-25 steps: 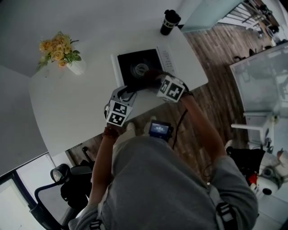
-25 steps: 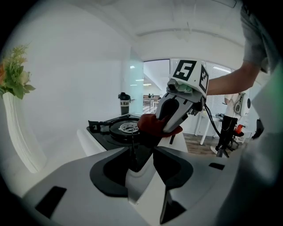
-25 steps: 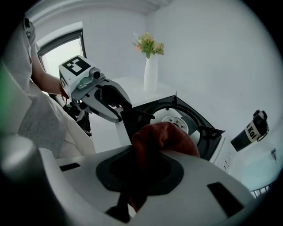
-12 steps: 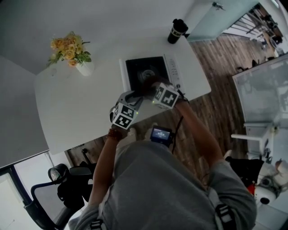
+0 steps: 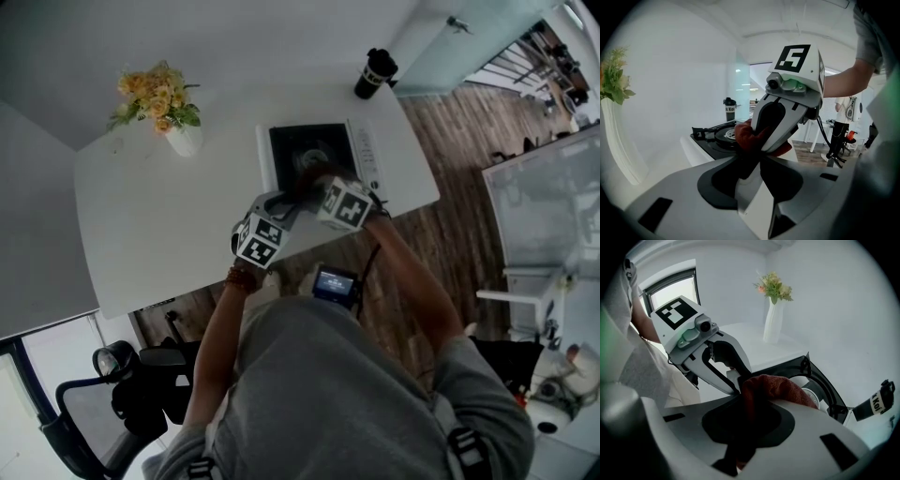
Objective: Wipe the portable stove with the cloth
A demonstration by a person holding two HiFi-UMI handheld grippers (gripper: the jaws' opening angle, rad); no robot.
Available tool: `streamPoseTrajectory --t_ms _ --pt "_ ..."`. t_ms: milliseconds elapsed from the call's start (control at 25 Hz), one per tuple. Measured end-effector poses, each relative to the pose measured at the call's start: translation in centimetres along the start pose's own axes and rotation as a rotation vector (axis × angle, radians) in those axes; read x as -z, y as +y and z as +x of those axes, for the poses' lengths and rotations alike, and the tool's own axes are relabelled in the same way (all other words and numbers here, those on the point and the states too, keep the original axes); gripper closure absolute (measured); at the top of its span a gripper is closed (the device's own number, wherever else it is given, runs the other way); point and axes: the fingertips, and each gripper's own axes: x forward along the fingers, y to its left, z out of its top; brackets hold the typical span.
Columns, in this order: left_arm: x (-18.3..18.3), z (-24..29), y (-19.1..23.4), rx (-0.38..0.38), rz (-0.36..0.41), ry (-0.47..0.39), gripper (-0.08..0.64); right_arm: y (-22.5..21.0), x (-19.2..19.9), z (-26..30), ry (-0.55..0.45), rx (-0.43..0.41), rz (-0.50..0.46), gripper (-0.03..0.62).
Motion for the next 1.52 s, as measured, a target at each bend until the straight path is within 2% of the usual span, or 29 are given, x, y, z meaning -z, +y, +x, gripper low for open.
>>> streamPoseTrajectory --t_ms 160,360,480,680,840,960,1200,1320,1520 --pt "0.0 -0.2 -0.1 0.032 -0.014 -0.002 0.416 -0.6 -0.6 -3.1 -0.014 0.035 -0.061 0.531" --pt "0.0 -0.4 0.3 0.047 -0.015 0.023 0.437 -4.5 -6.5 -9.1 -0.195 0.149 -0.045 0.531" --pt "0.0 -0.4 0.2 0.027 -0.013 0.011 0.437 -6.7 -9.4 -9.3 -0.231 0.183 -0.076 0.531" --pt "0.0 -0.4 0.2 0.017 -0.007 0.021 0.437 -9.4 -10.3 -3.4 -0.104 0.154 -0.086 0.531" --pt "0.0 -0.2 0.2 0.003 -0.002 0.028 0.445 -12.2 -9.8 0.8 0.0 0.215 -0.104 0.531" --pt "0.1 -0.2 0.3 -0.009 -0.007 0.034 0.446 -12.8 -8.6 3.2 0.123 0.213 -0.158 0.531" --pt "0.1 -0.3 0.4 -0.008 -0.015 0.042 0.446 -11.6 -8.6 4.6 0.218 0.104 -0.168 0.534" --pt "0.1 -0.2 0.5 -0.004 -0.016 0.046 0.446 -11.3 -6.4 4.0 0.32 0.098 -0.13 0.535" --pt "0.1 -0.1 0.5 -0.001 -0.016 0.049 0.446 -11.2 -5.9 3.3 0.331 0.091 -0.125 0.537"
